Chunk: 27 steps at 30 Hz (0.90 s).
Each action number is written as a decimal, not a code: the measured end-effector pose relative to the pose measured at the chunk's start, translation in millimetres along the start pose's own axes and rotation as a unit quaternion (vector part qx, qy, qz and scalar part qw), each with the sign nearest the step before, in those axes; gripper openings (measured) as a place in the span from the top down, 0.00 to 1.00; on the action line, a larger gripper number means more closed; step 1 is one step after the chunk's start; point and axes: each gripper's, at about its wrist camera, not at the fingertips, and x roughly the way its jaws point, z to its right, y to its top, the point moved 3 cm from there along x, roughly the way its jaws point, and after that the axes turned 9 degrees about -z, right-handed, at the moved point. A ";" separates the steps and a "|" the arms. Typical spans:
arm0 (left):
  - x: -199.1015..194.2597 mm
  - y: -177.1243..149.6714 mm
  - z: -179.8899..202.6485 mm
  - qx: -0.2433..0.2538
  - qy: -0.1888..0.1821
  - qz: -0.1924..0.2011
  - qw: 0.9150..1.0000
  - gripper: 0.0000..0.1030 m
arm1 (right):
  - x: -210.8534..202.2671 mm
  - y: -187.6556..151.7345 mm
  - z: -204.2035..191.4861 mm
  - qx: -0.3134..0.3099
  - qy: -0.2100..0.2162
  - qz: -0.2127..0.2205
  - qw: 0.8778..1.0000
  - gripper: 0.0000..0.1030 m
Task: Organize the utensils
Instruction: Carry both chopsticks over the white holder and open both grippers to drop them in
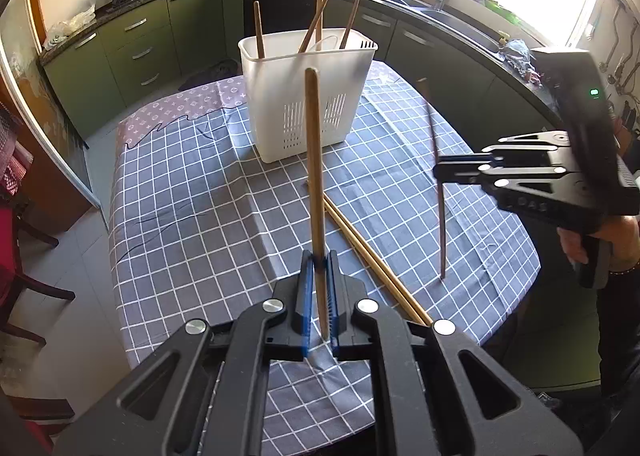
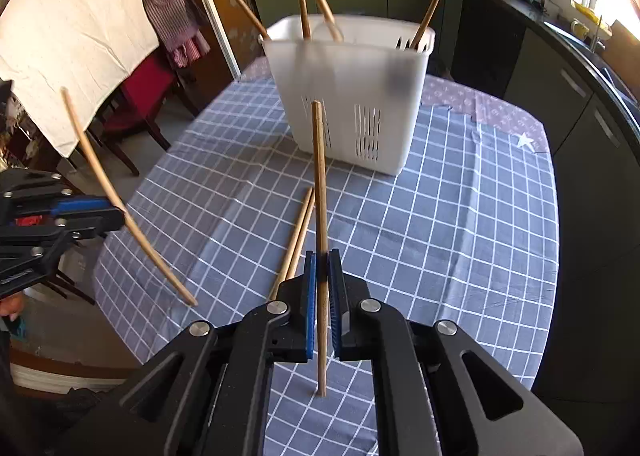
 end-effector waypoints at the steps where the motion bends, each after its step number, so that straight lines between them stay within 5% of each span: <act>1: -0.5 -0.7 0.9 0.001 0.000 0.000 1.000 0.94 | -11.8 -4.5 0.1 0.001 -0.001 0.015 1.000 0.93; 9: -3.0 -3.8 6.0 0.006 0.002 0.006 1.000 0.94 | -46.0 -29.2 3.1 -0.001 -0.015 0.045 0.999 0.93; 27: -16.3 -1.8 2.2 0.002 0.001 0.015 1.000 0.94 | -36.3 -32.5 9.5 0.006 -0.006 0.050 0.999 0.93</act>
